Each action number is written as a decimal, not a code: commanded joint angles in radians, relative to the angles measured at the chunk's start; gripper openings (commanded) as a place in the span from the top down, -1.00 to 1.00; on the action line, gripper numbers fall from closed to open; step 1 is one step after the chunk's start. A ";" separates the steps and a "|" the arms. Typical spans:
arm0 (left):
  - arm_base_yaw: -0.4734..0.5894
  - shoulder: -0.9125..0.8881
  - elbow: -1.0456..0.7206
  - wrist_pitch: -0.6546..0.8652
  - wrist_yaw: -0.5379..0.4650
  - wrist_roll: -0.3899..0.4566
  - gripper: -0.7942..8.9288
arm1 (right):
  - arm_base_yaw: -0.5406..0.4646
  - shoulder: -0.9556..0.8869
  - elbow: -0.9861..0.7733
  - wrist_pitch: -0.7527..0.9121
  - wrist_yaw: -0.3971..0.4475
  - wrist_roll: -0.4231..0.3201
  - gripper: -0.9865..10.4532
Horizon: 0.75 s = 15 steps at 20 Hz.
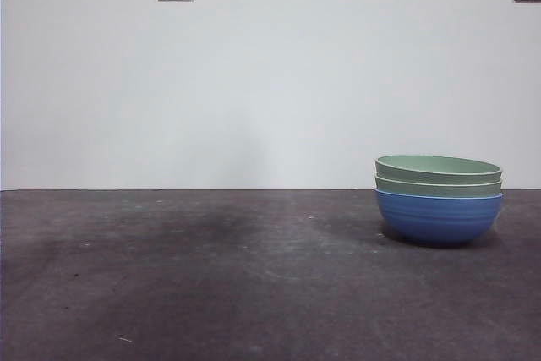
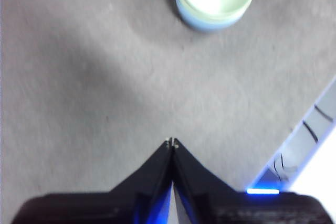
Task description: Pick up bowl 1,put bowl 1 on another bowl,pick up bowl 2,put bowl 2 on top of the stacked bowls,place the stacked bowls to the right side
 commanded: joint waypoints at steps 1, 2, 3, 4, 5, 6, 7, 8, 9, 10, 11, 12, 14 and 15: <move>0.010 -0.002 0.000 0.018 -0.009 0.009 0.84 | 0.000 0.000 -0.006 0.006 0.002 0.009 0.82; 0.016 -0.006 0.000 0.038 -0.007 0.033 0.84 | 0.000 0.000 -0.006 0.006 0.002 0.009 0.82; 0.029 -0.014 0.000 0.080 -0.009 0.057 0.84 | 0.000 0.000 -0.006 0.006 0.002 0.009 0.82; 0.045 -0.027 0.000 0.158 -0.009 0.080 0.84 | 0.000 -0.001 -0.006 0.006 0.002 0.009 0.82; 0.062 -0.044 -0.001 0.245 -0.008 0.100 0.84 | 0.000 -0.001 -0.006 0.006 0.002 0.009 0.82; 0.082 -0.067 -0.001 0.339 -0.002 0.113 0.84 | 0.000 -0.001 -0.006 0.006 0.002 0.009 0.82; 0.109 -0.096 -0.002 0.425 -0.002 0.121 0.84 | 0.000 -0.001 -0.006 0.006 0.002 0.009 0.82; 0.138 -0.123 -0.002 0.485 0.000 0.121 0.84 | 0.000 0.000 -0.006 0.006 0.002 0.009 0.82; 0.172 -0.147 -0.002 0.523 0.002 0.121 0.84 | 0.000 0.000 -0.006 0.006 0.002 0.009 0.82; 0.217 -0.177 -0.002 0.546 0.003 0.121 0.84 | 0.000 0.000 -0.006 0.006 0.002 0.009 0.82; 0.256 -0.200 -0.002 0.552 0.003 0.121 0.84 | 0.000 -0.001 -0.006 0.006 0.002 0.009 0.82; 0.306 -0.230 -0.002 0.551 0.005 0.121 0.84 | 0.000 -0.001 -0.006 0.006 0.002 0.009 0.82; 0.396 -0.296 -0.027 0.560 0.005 0.121 0.84 | 0.000 -0.001 -0.006 0.006 0.002 0.009 0.82; 0.435 -0.336 -0.062 0.584 0.005 0.121 0.84 | 0.000 -0.001 -0.006 0.006 0.002 0.009 0.82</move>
